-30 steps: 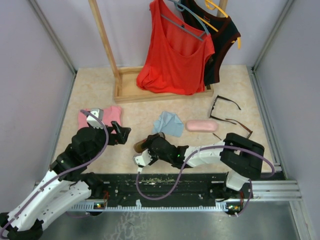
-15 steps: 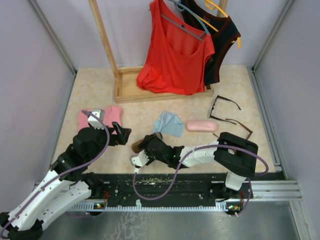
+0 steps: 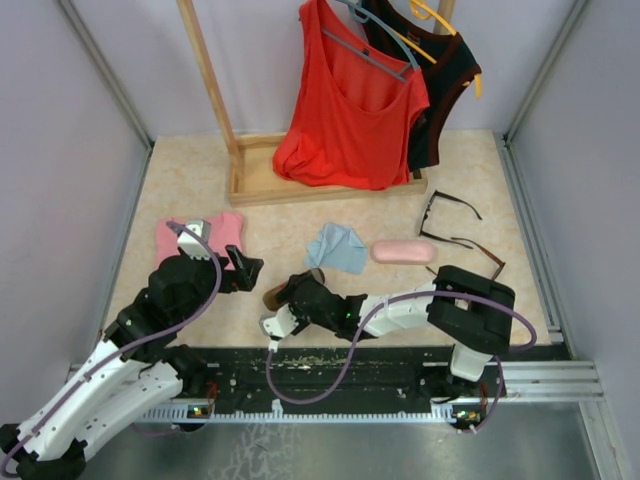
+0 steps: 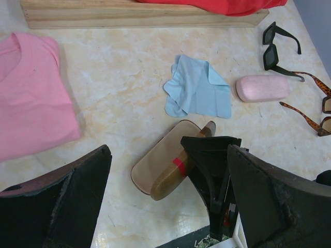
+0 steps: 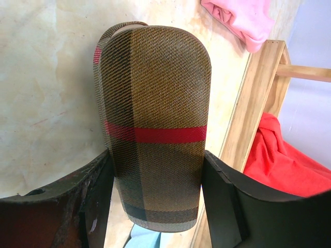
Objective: Organize the sunglasses
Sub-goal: Place the sunglasses case at the center of the board.
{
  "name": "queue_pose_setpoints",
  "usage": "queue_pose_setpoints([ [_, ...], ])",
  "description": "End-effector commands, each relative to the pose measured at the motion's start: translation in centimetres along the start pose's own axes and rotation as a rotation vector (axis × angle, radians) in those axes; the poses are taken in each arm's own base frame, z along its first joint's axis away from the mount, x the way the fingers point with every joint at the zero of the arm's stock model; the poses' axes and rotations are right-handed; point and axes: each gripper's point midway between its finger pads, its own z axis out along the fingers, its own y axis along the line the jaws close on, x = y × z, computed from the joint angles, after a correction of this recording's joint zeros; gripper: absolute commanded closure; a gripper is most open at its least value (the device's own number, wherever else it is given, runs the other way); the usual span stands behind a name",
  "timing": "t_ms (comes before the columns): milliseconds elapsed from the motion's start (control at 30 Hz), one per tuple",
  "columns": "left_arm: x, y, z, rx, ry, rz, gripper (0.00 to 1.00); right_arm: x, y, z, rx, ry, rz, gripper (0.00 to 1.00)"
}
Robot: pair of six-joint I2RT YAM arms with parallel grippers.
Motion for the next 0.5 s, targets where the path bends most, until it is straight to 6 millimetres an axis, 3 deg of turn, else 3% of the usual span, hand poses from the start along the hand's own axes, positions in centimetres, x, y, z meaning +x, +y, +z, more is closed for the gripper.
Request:
queue_pose_setpoints([
  [0, -0.1, -0.1, -0.1, 0.008, -0.010, -0.011, 0.02, -1.4, -1.6, -0.5, 0.060, -0.041, 0.025, 0.40],
  [200, 0.0, -0.1, -0.1, 0.005, -0.007, -0.015, 0.02, -2.0, -2.3, -1.6, 0.081, -0.073, 0.048, 0.32],
  [333, 0.3, 0.0, -0.1, 0.004, -0.002, -0.023, 0.02, -2.2, -2.0, -2.0, 0.074, -0.091, 0.058, 0.22],
  [467, 0.4, 0.0, -0.1, 0.004, 0.003, -0.030, 0.02, -2.6, -1.7, -2.5, 0.064, -0.112, 0.076, 0.18],
])
